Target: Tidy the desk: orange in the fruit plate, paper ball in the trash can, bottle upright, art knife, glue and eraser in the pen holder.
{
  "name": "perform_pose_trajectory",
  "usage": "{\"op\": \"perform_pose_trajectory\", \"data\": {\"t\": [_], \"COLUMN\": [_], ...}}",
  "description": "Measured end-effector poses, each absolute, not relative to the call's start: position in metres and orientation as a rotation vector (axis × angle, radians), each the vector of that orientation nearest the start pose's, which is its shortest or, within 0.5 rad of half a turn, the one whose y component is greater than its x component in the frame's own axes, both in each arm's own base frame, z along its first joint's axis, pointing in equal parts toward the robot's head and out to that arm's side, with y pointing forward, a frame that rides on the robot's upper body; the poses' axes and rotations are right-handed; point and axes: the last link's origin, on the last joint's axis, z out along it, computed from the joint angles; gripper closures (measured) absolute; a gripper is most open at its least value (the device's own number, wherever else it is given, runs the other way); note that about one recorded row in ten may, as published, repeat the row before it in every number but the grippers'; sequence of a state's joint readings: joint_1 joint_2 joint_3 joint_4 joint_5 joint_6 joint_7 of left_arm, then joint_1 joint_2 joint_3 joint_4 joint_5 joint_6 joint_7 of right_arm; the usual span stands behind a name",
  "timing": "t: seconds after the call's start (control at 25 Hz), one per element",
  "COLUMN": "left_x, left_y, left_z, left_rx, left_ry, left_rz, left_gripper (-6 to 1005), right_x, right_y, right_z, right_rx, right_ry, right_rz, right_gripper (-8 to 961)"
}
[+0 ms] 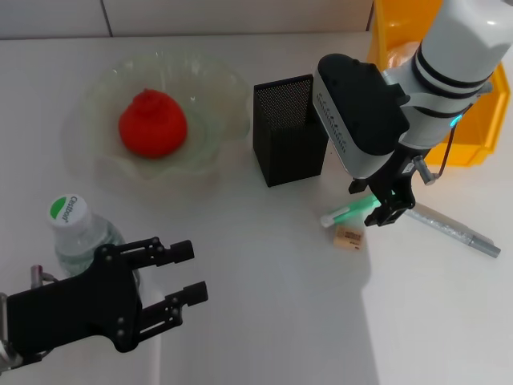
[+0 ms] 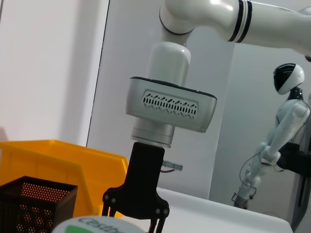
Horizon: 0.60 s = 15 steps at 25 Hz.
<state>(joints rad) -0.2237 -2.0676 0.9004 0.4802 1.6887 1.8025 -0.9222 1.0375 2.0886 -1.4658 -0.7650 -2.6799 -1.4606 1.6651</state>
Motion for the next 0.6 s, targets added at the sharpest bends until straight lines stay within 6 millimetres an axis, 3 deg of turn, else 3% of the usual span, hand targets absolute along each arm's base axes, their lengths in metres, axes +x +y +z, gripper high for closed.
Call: {"op": "perform_pose_trajectory", "data": {"t": [0.08, 0.6], "left_x": [-0.298, -0.295], "left_y": [0.211, 0.215], "left_z": [-0.019, -0.019], "left_rx": [-2.684, -2.691], "left_ry": [-0.405, -0.391], "left_rz": [-1.076, -1.079], "left_gripper": [482, 482], "right_x": [0.152, 0.153], "right_y": [0.391, 0.389], "right_z": [-0.063, -0.072], "right_rx": [-2.965, -2.977], "right_ry": [-0.501, -0.529], "right_rz": [-1.071, -1.042], "right_gripper": [429, 440]}}
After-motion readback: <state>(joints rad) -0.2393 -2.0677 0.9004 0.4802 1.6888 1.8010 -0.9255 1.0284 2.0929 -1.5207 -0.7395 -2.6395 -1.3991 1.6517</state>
